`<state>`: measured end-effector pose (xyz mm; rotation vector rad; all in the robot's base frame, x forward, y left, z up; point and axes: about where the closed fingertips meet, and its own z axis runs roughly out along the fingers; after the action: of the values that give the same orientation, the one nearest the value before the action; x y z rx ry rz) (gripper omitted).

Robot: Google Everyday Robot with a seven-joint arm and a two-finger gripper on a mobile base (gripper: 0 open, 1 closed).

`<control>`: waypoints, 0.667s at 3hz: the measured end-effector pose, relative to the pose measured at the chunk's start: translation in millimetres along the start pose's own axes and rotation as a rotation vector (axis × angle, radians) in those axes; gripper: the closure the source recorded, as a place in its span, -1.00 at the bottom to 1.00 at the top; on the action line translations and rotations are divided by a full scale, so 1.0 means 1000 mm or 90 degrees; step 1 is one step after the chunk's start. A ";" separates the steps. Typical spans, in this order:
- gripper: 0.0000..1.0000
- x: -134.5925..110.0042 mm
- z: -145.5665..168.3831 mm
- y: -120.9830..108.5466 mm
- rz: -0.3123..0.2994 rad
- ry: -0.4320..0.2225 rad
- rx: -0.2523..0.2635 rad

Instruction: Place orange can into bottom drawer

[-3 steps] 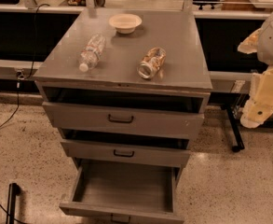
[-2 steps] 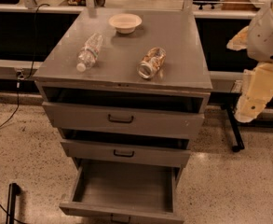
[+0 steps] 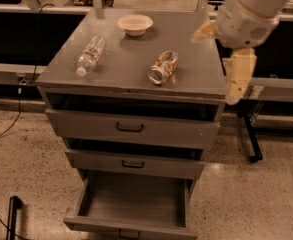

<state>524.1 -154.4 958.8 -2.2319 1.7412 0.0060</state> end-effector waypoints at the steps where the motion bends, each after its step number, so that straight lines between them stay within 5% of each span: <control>1: -1.00 -0.027 0.019 -0.028 -0.159 -0.003 -0.002; 2: -1.00 -0.031 0.025 -0.035 -0.247 0.003 0.004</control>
Offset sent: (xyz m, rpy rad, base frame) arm 0.0223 0.0344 -0.0051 -0.0394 -0.0547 0.2275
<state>553.6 -111.7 949.5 -2.5262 1.2809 -0.0908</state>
